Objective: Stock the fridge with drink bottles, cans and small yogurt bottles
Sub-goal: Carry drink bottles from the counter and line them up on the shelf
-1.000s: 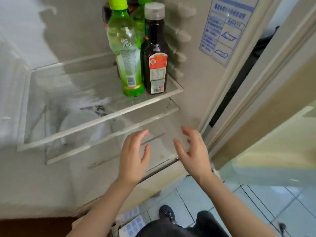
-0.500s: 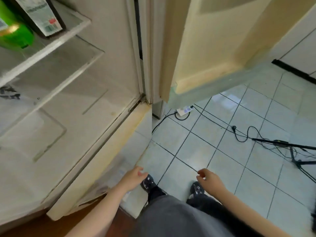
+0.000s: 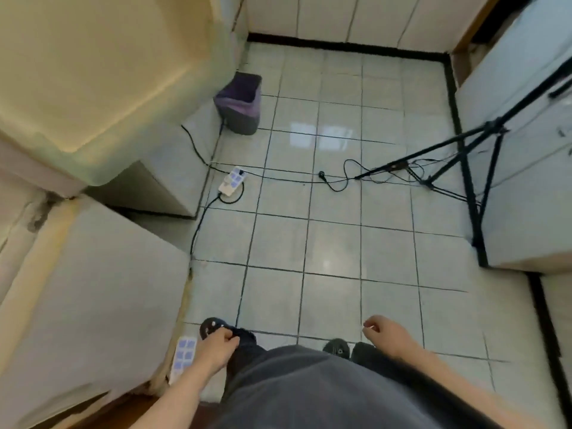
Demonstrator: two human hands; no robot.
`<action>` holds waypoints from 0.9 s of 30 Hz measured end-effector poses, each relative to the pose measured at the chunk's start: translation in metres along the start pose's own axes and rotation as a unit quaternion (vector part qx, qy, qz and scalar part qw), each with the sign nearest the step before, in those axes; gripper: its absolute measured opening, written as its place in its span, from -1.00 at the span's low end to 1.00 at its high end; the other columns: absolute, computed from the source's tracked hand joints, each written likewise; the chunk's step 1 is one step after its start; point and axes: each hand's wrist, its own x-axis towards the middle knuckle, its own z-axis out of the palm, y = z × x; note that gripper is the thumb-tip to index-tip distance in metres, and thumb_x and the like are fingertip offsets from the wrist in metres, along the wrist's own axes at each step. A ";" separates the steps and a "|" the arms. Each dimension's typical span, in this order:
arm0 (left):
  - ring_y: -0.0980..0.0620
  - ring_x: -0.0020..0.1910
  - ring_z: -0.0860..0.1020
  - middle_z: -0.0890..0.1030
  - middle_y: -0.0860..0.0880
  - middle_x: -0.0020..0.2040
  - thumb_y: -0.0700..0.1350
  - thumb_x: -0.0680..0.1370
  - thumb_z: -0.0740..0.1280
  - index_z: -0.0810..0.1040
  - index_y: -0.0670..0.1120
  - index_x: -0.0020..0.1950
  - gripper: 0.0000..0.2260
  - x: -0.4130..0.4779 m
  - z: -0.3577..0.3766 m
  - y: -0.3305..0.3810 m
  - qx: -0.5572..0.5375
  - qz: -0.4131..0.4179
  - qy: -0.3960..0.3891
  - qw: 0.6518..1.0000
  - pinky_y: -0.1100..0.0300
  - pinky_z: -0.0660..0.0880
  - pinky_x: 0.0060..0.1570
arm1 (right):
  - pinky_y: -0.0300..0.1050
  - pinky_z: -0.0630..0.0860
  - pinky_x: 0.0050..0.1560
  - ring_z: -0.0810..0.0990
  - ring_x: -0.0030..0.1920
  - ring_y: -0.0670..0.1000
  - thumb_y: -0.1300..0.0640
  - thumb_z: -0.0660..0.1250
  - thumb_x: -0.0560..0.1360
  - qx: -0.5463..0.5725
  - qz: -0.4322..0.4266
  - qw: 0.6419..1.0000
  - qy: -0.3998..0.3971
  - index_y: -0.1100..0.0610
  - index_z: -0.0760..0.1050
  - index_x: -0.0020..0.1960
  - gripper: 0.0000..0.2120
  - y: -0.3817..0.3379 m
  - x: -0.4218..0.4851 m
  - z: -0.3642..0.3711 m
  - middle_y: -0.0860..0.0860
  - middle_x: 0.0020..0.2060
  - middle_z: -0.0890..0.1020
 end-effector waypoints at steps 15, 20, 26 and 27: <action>0.02 0.10 0.54 0.61 0.00 0.10 -0.04 0.56 0.25 0.57 -0.04 0.09 -0.82 -0.018 0.199 0.322 0.359 0.246 -0.151 0.888 0.24 0.41 0.07 | -0.13 0.43 0.13 0.53 0.10 0.03 0.05 0.16 0.59 0.356 0.276 0.889 0.079 0.12 0.51 0.18 -0.73 0.322 -0.078 0.025 0.04 0.14 0.58; 0.01 0.11 0.53 0.61 -0.03 0.11 0.01 0.58 0.22 0.49 0.01 0.02 -0.89 0.005 0.252 0.421 0.453 0.245 -0.196 0.835 0.23 0.40 0.07 | -0.28 0.48 -0.03 0.48 -0.13 -0.17 -0.06 0.22 0.56 0.499 0.314 0.804 0.075 -0.05 0.44 0.01 -0.89 0.348 -0.075 0.034 -0.06 0.08 0.59; -0.05 -0.04 0.55 0.61 -0.11 -0.09 -0.04 0.58 0.20 0.46 -0.08 -0.18 -0.82 0.017 0.344 0.593 0.557 0.296 -0.205 0.748 0.14 0.43 -0.03 | -0.15 0.51 0.11 0.55 0.04 -0.05 -0.08 0.23 0.56 0.581 0.366 0.717 0.117 -0.07 0.44 -0.01 -0.90 0.420 -0.086 -0.022 -0.05 0.10 0.58; -0.04 -0.09 0.53 0.59 -0.09 -0.14 -0.05 0.58 0.20 0.43 -0.08 -0.20 -0.81 0.013 0.361 0.623 0.567 0.311 -0.204 0.735 0.11 0.44 -0.03 | -0.13 0.48 0.16 0.53 0.06 -0.06 -0.03 0.18 0.59 0.584 0.387 0.700 0.136 -0.05 0.44 0.05 -0.88 0.436 -0.088 -0.033 -0.05 0.14 0.56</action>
